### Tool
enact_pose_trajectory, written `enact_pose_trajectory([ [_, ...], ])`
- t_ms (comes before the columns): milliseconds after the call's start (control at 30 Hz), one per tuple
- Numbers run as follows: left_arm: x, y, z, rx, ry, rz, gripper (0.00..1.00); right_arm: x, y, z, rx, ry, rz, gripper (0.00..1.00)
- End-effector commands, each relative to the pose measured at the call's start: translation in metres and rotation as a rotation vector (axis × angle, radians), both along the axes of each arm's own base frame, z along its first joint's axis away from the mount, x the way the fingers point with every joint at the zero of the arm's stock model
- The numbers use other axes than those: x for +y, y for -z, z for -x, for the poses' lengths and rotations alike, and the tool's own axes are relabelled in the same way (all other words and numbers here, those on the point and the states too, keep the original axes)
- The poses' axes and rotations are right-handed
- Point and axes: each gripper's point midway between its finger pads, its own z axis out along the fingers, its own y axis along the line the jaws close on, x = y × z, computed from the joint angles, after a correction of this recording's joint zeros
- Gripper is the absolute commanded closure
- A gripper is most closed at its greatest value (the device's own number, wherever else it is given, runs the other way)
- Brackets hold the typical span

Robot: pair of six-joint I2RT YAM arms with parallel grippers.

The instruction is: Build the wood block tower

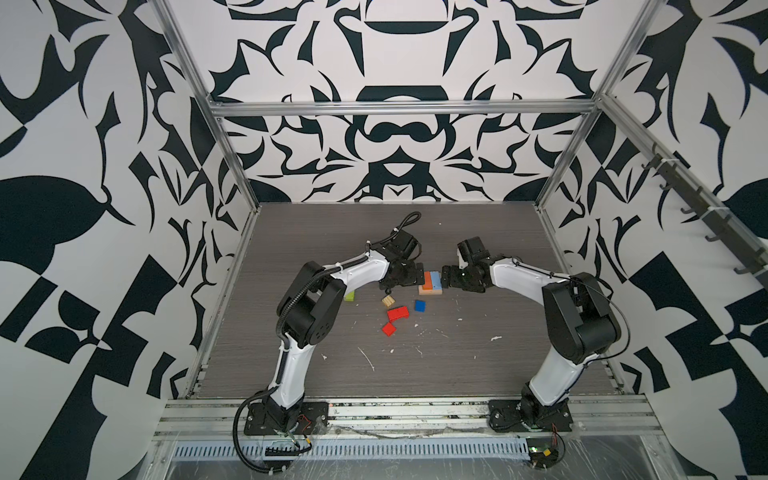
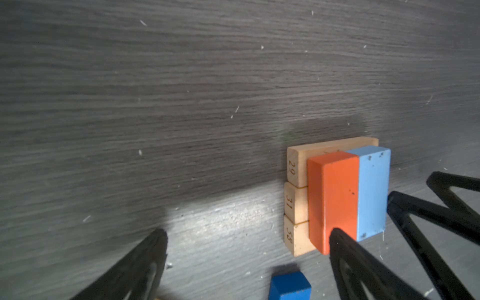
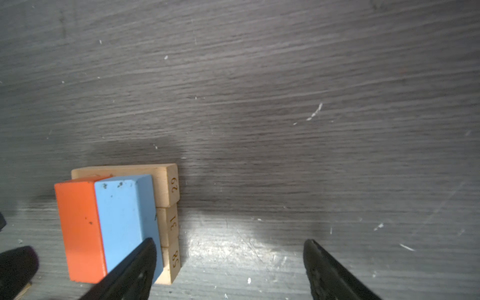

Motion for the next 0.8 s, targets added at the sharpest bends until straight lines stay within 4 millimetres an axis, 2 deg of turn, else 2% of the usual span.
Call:
enact_pose_trajectory([
  [0,0.002,0.0017,0.0007,0.018,-0.002,-0.019,0.01,0.0024,-0.0064,-0.0078,-0.028,-0.012,-0.013,0.08],
  [767,0.0002,0.0045,-0.0007,0.023,-0.003,-0.018,0.01,0.0036,-0.008,-0.0067,-0.031,-0.01,-0.025,0.08],
])
